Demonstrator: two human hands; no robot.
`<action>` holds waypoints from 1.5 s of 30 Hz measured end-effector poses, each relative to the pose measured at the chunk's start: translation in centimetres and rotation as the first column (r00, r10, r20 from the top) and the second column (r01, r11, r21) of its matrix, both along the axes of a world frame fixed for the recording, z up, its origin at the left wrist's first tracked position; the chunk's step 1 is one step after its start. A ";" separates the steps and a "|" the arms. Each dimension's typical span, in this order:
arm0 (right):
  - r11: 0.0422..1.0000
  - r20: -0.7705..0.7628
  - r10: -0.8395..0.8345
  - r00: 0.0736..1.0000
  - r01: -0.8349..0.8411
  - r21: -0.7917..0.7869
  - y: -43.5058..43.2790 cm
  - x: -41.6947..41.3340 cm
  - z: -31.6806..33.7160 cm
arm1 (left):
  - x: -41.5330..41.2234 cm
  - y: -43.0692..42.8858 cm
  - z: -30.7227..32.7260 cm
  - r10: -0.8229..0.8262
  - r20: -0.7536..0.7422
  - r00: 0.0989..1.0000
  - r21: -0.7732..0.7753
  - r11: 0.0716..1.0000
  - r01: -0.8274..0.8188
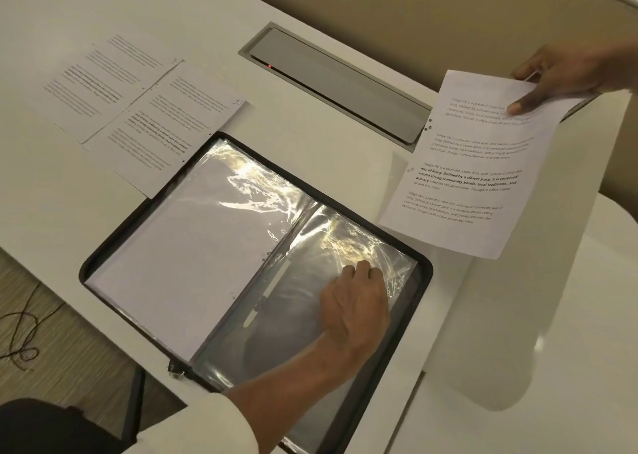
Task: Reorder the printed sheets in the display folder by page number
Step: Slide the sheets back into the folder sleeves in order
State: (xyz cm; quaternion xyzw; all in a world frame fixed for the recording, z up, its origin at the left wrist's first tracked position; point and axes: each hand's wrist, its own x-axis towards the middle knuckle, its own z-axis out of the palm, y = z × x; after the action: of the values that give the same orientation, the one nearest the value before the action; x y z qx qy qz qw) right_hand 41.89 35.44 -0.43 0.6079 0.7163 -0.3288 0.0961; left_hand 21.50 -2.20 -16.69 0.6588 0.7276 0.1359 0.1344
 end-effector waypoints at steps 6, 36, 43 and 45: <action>0.996 0.086 0.083 0.993 -0.080 -0.039 0.7 -2.2 -0.8 | 0.1 0.3 -0.1 -0.039 -0.052 0.998 0.047 0.998 0.041; 0.994 -0.126 0.097 0.987 -0.102 -0.035 0.8 -8.7 -10.0 | 0.7 -0.4 0.9 -0.227 -0.162 0.960 0.012 0.973 0.232; 1.000 -0.169 0.016 0.985 -0.019 -0.015 0.6 -8.1 -11.4 | 0.7 -0.7 0.2 -0.262 -0.179 0.948 -0.003 0.964 0.266; 1.000 -0.196 -0.008 0.981 0.003 -0.028 0.4 -7.8 -11.8 | 0.6 -0.8 0.2 -0.263 -0.179 0.948 0.016 0.963 0.271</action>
State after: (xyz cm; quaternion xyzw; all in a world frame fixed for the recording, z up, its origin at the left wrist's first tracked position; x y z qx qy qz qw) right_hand 34.07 35.85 -12.24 0.5731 0.7160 -0.3972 0.0325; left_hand 22.12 -2.97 -16.49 0.7632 0.6378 0.0729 0.0736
